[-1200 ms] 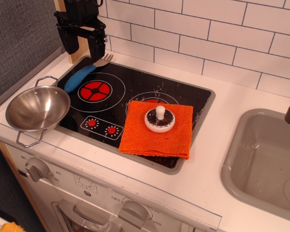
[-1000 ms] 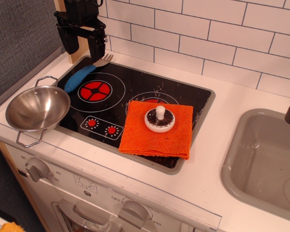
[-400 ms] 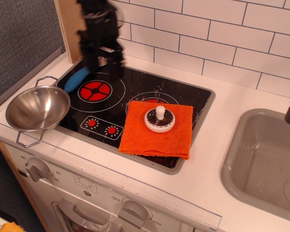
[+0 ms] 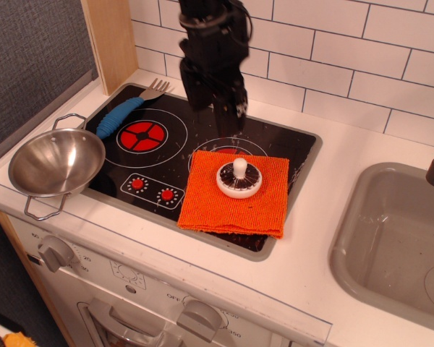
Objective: Put the sushi inside the pot.
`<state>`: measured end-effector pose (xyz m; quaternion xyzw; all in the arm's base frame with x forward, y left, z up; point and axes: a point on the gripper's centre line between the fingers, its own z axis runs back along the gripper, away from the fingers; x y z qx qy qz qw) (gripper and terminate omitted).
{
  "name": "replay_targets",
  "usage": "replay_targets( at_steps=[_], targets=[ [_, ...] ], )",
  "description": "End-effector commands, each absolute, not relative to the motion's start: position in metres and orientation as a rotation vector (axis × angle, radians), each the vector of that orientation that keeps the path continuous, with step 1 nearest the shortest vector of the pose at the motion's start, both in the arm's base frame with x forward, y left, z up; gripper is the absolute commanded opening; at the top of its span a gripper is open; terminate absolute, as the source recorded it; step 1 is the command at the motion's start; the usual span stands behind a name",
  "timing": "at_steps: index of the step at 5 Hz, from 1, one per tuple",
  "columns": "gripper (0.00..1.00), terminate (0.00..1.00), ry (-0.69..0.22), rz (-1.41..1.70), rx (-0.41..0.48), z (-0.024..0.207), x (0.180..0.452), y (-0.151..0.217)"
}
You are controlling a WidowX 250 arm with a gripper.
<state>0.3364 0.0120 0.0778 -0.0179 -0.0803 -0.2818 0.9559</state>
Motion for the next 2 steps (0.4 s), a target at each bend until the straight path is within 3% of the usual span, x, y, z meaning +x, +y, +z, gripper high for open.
replay_targets(
  at_steps=[1, 2],
  targets=[
    [1.0, 0.0, -0.217, -0.703, -0.021, 0.09, 0.317, -0.022],
    [1.0, 0.0, -0.187, -0.702, -0.011, 0.079, 0.314, -0.024]
  ],
)
